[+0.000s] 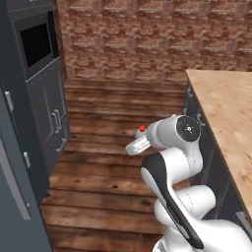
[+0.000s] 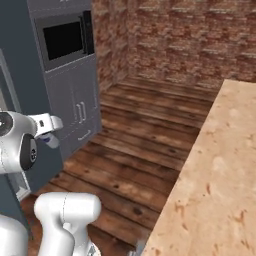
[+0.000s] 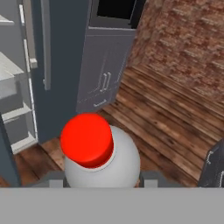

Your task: Take the bottled waters from the counter and place them in the freezer to freeze. Close the freezer door after placing the bottles.

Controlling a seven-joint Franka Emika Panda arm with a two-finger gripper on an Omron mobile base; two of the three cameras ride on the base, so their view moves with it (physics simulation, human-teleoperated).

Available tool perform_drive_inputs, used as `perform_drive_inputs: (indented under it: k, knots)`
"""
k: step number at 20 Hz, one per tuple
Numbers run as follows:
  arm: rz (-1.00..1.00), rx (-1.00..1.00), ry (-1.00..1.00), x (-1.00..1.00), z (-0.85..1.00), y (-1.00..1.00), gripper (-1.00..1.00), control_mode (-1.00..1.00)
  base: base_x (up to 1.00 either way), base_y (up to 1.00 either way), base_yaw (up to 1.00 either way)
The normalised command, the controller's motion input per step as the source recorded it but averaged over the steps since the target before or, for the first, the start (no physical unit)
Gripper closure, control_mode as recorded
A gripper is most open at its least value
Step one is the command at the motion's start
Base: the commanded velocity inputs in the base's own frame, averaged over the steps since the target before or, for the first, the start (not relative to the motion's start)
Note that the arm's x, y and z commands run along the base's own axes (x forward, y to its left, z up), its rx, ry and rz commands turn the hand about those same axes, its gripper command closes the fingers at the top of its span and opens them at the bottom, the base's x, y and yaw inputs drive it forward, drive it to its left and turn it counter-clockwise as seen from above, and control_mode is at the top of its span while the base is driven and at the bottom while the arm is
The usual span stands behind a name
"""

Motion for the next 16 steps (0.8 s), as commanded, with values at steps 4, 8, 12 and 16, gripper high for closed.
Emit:
perform_drive_inputs:
  k: [4, 8, 12, 16]
  knots:
    - [0.0, 0.0, 0.0, 0.0, 0.0, 0.0, 1.0, 1.0, 0.95, 0.02, -0.23]
    - [0.0, 0.0, 0.0, 0.0, 0.0, 0.0, 1.0, 1.0, 1.0, -0.27, -0.21]
    - [0.0, 0.0, 0.0, 0.0, 0.0, 0.0, 1.0, 1.0, 1.0, -0.11, -0.14]
    - [0.0, 0.0, 0.0, 0.0, 0.0, 0.0, 1.0, 1.0, 1.0, 0.0, -0.01]
